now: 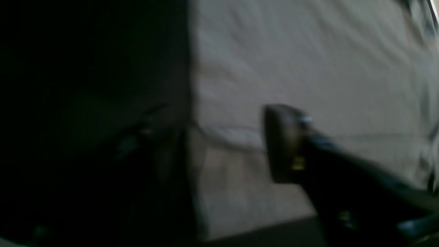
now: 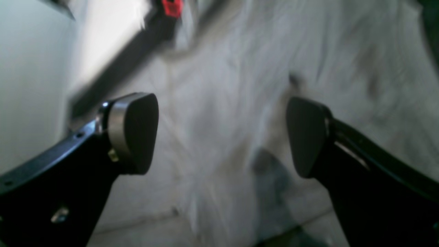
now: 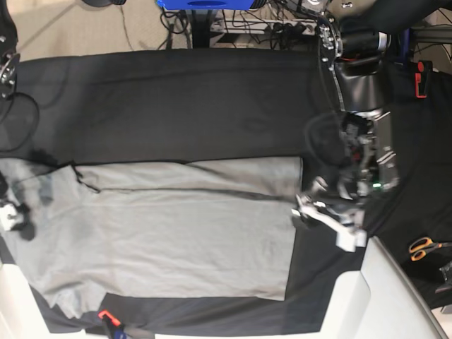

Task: Fold the T-shirt properly
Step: 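Lift the grasped side edge and fold it over toward the shirt's middle, then regrasp the folded edge near the hem with the left gripper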

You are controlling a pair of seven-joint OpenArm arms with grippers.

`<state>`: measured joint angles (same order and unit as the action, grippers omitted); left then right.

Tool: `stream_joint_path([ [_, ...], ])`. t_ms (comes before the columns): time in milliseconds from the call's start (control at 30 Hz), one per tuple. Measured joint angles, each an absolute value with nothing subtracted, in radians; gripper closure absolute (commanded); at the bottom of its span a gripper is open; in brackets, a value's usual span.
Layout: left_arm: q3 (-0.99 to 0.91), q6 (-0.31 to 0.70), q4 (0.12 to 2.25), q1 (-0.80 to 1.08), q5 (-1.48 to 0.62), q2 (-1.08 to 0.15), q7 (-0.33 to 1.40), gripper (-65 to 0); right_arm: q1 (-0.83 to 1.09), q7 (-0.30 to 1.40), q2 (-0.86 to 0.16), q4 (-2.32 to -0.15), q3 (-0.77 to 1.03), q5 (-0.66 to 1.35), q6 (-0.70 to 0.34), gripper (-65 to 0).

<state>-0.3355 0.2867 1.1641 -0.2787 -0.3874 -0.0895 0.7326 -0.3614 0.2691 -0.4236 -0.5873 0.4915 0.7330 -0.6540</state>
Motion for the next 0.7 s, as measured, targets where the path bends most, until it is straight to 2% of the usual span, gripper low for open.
stream_joint_path([
  [67,-0.356,0.287,1.235,-0.267,-0.390,-0.089,0.726,-52.8,-0.311,0.299,-0.425,-0.673,0.541,0.760,-0.652,-50.6],
  [133,-0.356,0.292,1.305,-0.233,-0.397,-0.087,0.735,-53.6,-0.252,0.374,-0.423,-0.763,0.611,0.788,-0.646,-47.9],
  [200,-0.353,0.303,1.371,-0.171,-0.400,-0.084,0.780,-53.5,-0.179,0.451,-0.401,-0.838,0.712,0.845,-0.590,-46.7],
  [233,-0.351,0.334,1.404,-0.123,-0.394,-0.086,0.787,-53.5,-0.147,0.471,-0.376,-0.872,0.759,0.875,-0.559,-46.8],
  [300,-0.341,0.462,1.446,-0.030,-0.390,-0.105,0.806,-53.5,-0.090,0.526,-0.327,-0.896,0.849,0.890,-0.486,-46.8],
  [333,-0.351,0.533,1.452,0.003,-0.394,-0.109,0.813,-53.5,-0.068,0.529,-0.307,-0.890,0.876,0.886,-0.458,-47.0],
  [433,-0.383,0.611,1.464,0.068,-0.387,-0.102,0.819,-53.5,-0.049,0.547,-0.265,-0.833,0.928,0.878,-0.449,-47.0],
  [600,-0.411,0.607,1.463,0.152,-0.392,-0.101,0.805,-53.6,-0.131,0.497,-0.302,-0.635,0.932,0.886,-0.458,-47.0],
  [700,-0.412,0.607,1.457,0.181,-0.389,-0.101,0.813,-53.6,-0.172,0.407,-0.334,-0.522,0.927,0.905,-0.475,-46.7],
])
